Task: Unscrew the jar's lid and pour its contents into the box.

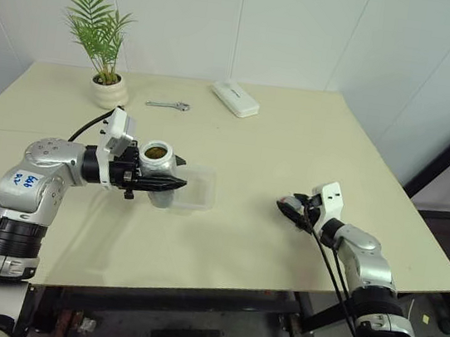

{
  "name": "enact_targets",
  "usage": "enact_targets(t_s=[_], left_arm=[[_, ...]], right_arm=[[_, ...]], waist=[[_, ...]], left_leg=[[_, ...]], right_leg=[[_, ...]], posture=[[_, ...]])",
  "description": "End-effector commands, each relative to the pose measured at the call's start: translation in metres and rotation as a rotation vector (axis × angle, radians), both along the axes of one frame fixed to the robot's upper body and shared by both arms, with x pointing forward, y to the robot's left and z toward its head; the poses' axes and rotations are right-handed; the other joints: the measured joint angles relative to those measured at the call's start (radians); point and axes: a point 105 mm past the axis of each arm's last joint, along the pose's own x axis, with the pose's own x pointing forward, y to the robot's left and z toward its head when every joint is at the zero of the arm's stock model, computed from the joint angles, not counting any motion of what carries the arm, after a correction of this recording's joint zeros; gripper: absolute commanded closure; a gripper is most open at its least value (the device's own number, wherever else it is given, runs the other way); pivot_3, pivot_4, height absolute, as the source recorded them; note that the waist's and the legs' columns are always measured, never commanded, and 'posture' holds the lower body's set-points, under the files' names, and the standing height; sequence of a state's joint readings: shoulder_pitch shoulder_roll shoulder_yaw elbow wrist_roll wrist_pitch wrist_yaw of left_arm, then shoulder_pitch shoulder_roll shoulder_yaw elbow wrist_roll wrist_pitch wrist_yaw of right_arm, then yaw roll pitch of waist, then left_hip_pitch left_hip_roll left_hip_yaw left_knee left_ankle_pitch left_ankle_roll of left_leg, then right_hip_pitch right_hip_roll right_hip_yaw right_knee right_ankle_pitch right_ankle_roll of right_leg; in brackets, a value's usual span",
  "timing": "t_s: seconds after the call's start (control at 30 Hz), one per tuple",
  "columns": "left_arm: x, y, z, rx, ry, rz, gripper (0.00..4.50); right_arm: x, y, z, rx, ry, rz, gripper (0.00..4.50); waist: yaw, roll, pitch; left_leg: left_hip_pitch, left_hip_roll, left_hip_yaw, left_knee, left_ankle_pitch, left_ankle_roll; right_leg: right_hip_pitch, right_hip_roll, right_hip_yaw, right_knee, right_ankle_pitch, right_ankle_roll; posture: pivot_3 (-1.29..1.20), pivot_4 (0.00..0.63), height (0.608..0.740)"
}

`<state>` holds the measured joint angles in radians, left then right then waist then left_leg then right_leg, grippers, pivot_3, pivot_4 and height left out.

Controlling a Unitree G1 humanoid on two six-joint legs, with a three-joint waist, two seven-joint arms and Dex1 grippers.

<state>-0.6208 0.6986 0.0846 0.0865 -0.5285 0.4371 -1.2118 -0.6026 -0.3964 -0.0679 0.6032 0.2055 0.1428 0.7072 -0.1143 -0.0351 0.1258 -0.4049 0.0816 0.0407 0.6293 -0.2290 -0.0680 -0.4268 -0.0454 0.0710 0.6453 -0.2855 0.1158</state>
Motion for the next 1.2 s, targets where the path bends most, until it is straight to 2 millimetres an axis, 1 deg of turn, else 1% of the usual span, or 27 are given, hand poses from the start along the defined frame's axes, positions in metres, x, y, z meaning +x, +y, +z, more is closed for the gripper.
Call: enact_targets(t_s=[0.03, 0.13, 0.23, 0.3, 0.37, 0.4, 0.53, 0.57, 0.67, 0.7, 0.73, 0.77, 0.8, 0.83, 0.9, 0.97, 1.13, 1.2], left_arm=[[0.002, -0.003, 0.010, 0.000, -0.049, 0.003, 2.47], [0.003, -0.003, 0.009, 0.000, -0.049, 0.015, 2.47], [0.006, -0.002, 0.010, 0.001, -0.056, 0.035, 2.47], [0.011, 0.001, 0.012, 0.001, -0.058, 0.069, 2.47], [0.017, 0.004, 0.013, 0.005, -0.058, 0.105, 2.47], [0.020, 0.006, 0.014, 0.010, -0.063, 0.122, 2.47], [0.030, 0.014, 0.015, 0.036, -0.070, 0.183, 2.47], [0.032, 0.016, 0.016, 0.038, -0.077, 0.194, 2.47], [0.036, 0.019, 0.017, 0.037, -0.086, 0.212, 2.47], [0.037, 0.020, 0.018, 0.036, -0.087, 0.217, 2.47], [0.043, 0.023, 0.018, 0.045, -0.087, 0.240, 2.47], [0.047, 0.024, 0.018, 0.052, -0.087, 0.256, 2.47], [0.053, 0.027, 0.019, 0.065, -0.091, 0.284, 2.47], [0.057, 0.028, 0.019, 0.075, -0.094, 0.302, 2.47], [0.062, 0.028, 0.029, 0.054, -0.112, 0.308, 2.47], [0.065, 0.029, 0.033, 0.070, -0.140, 0.319, 2.47], [0.074, 0.034, 0.029, 0.108, -0.143, 0.366, 2.47], [0.084, 0.034, 0.024, 0.170, -0.173, 0.428, 2.47]], right_arm=[[0.003, -0.012, 0.018, -0.007, -0.046, -0.025, 0.08], [0.004, -0.015, 0.024, -0.011, -0.059, -0.027, 0.03], [0.003, -0.010, 0.041, -0.024, -0.115, 0.021, 0.03], [-0.001, 0.001, 0.061, -0.018, -0.188, 0.093, 0.03], [-0.010, 0.018, 0.083, -0.009, -0.257, 0.202, 0.03], [-0.015, 0.024, 0.091, -0.013, -0.278, 0.251, 0.03], [-0.032, 0.048, 0.113, -0.045, -0.318, 0.431, 0.03], [-0.037, 0.056, 0.119, -0.030, -0.312, 0.478, 0.03], [-0.045, 0.068, 0.130, 0.010, -0.297, 0.547, 0.03], [-0.047, 0.071, 0.133, 0.023, -0.295, 0.561, 0.03], [-0.058, 0.088, 0.136, -0.021, -0.301, 0.649, 0.03], [-0.066, 0.099, 0.137, -0.057, -0.305, 0.713, 0.03], [-0.073, 0.109, 0.137, -0.097, -0.311, 0.752, 0.03], [-0.076, 0.115, 0.138, -0.121, -0.315, 0.771, 0.03], [-0.078, 0.119, 0.143, -0.104, -0.313, 0.759, 0.03], [-0.078, 0.118, 0.142, -0.099, -0.300, 0.741, 0.03], [-0.078, 0.116, 0.134, -0.131, -0.278, 0.720, 0.03], [-0.077, 0.117, 0.128, -0.118, -0.255, 0.703, 0.03]], waist=[[0.001, 0.000, 0.000], [0.000, 0.000, 0.000], [0.000, 0.000, 0.000], [0.000, 0.000, 0.000], [0.000, 0.000, 0.000], [0.000, 0.000, 0.000], [0.002, 0.000, -0.002], [0.004, 0.000, -0.002], [0.004, 0.000, -0.003], [0.005, 0.000, -0.003], [0.006, 0.000, -0.003], [0.006, 0.000, -0.003], [0.006, 0.000, -0.003], [0.005, 0.000, -0.003], [0.006, 0.000, -0.003], [0.010, -0.002, -0.005], [0.020, -0.004, -0.007], [0.026, -0.004, -0.007]], left_leg=[[0.000, 0.000, 0.000, 0.000, 0.000, 0.000], [0.000, 0.000, 0.000, 0.000, 0.000, 0.000], [0.000, 0.000, 0.000, 0.000, 0.000, 0.000], [0.000, 0.000, 0.000, 0.000, 0.000, 0.000], [0.000, 0.000, 0.000, 0.001, 0.000, 0.000], [0.000, 0.000, 0.000, 0.001, 0.000, 0.000], [0.000, 0.000, 0.000, 0.001, 0.000, 0.000], [0.000, 0.000, 0.000, 0.001, 0.000, 0.000], [0.000, 0.000, 0.000, 0.001, 0.000, 0.000], [0.000, 0.000, 0.000, 0.001, 0.000, 0.000], [0.000, 0.000, 0.000, 0.001, 0.000, 0.000], [0.000, 0.000, 0.000, 0.001, 0.000, 0.000], [0.000, 0.000, 0.000, 0.001, 0.000, 0.000], [0.000, 0.000, 0.000, 0.001, 0.000, 0.000], [0.000, 0.000, 0.000, 0.001, 0.000, 0.000], [0.000, 0.000, 0.000, 0.001, 0.000, 0.000], [0.000, 0.000, 0.001, 0.001, -0.001, 0.000], [-0.001, 0.000, 0.001, 0.001, -0.001, 0.000]], right_leg=[[0.000, 0.000, 0.000, 0.000, 0.000, 0.000], [0.000, 0.000, 0.000, 0.000, 0.000, 0.000], [0.000, 0.000, 0.000, 0.000, 0.000, 0.000], [0.000, 0.000, 0.001, 0.001, 0.000, 0.000], [0.000, 0.000, 0.001, 0.001, 0.000, 0.000], [0.000, 0.000, 0.001, 0.001, 0.000, 0.000], [0.000, 0.000, 0.001, 0.002, 0.000, 0.000], [0.000, 0.000, 0.000, 0.001, 0.000, 0.000], [0.000, 0.000, 0.000, 0.001, 0.000, 0.000], [0.000, 0.000, 0.000, 0.001, 0.000, 0.000], [0.000, 0.000, 0.000, 0.001, 0.000, 0.000], [0.000, 0.000, 0.000, 0.002, 0.000, 0.000], [0.000, 0.000, 0.000, 0.002, 0.000, 0.000], [0.000, 0.000, 0.000, 0.002, 0.000, 0.000], [-0.001, 0.001, 0.000, 0.002, 0.000, 0.000], [-0.001, 0.001, 0.000, 0.002, 0.000, 0.000], [-0.001, 0.001, 0.000, 0.000, 0.000, 0.000], [-0.001, 0.001, 0.000, 0.000, 0.000, 0.000]], posture=[[0.00, 0.000, 0.740], [0.00, 0.000, 0.740], [0.00, 0.000, 0.740], [0.00, 0.000, 0.740], [0.00, 0.000, 0.740], [0.00, 0.000, 0.740], [0.00, 0.000, 0.740], [0.00, 0.000, 0.740], [0.00, 0.000, 0.740], [0.00, 0.000, 0.740], [0.00, 0.000, 0.740], [0.00, 0.000, 0.740], [0.00, 0.000, 0.740], [0.00, 0.000, 0.740], [0.00, 0.000, 0.740], [0.00, 0.000, 0.740], [0.00, 0.000, 0.740], [0.00, 0.000, 0.740]])
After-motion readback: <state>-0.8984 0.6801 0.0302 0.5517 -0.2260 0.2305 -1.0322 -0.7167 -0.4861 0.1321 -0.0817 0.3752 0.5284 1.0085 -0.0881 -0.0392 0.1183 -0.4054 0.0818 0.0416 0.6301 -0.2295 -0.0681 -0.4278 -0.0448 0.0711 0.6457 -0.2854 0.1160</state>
